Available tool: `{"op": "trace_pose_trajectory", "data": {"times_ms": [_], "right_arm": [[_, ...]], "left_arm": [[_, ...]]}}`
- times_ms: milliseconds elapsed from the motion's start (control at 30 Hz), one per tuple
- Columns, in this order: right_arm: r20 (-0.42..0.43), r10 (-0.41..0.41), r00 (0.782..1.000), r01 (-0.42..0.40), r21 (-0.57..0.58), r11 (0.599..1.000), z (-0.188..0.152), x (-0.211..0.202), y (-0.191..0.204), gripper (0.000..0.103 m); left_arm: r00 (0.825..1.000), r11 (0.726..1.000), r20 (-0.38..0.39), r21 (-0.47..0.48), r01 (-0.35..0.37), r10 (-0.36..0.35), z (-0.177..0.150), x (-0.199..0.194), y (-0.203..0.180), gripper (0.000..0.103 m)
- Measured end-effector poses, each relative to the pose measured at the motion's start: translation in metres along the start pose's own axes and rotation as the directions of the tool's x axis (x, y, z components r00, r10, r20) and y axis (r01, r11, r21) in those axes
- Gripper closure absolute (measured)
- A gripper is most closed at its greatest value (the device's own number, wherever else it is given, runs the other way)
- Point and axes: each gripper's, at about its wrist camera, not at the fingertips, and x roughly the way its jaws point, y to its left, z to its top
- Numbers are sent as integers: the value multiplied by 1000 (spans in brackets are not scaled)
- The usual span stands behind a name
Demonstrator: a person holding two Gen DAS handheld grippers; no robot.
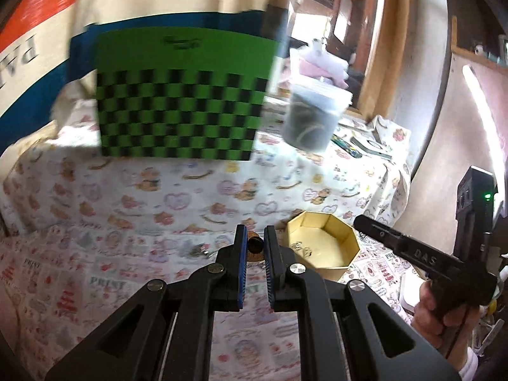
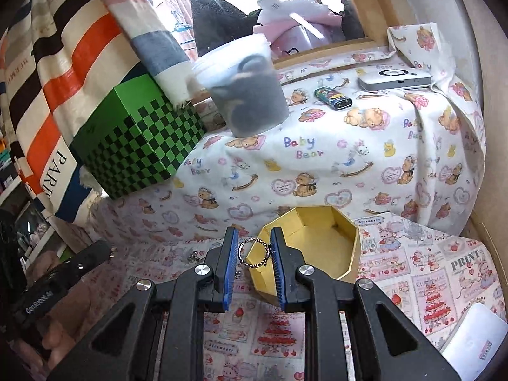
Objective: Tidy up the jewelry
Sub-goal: 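Carry the chain ring and dark earring over the gold box with both tools, then open both tools to drop the items into the gold box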
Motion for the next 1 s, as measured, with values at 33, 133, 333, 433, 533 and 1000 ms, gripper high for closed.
{"op": "trace_pose_trajectory", "data": {"times_ms": [33,133,333,433,533,1000], "right_arm": [[-14,23,1000,-23,25,999,0,1,-3,81],[-21,33,999,-32,61,998,2,1,-10,81],[-50,3,999,2,110,994,1,13,-28,81],[-66,-53,996,61,121,991,1,19,-39,81],[-66,-126,990,133,118,984,2,20,-47,81],[-117,-159,980,175,144,974,0,31,-61,81]], "left_arm": [[1000,1000,-4,4,-6,6,2,5,-7,94],[999,1000,-38,1,20,-20,6,23,-23,94],[986,996,-145,-34,81,-86,-1,68,-44,94],[985,997,-155,-13,80,-81,-10,81,-55,94],[977,995,-189,-4,97,-96,-15,97,-64,94],[969,989,-208,36,144,-133,-28,115,-76,93]]}}
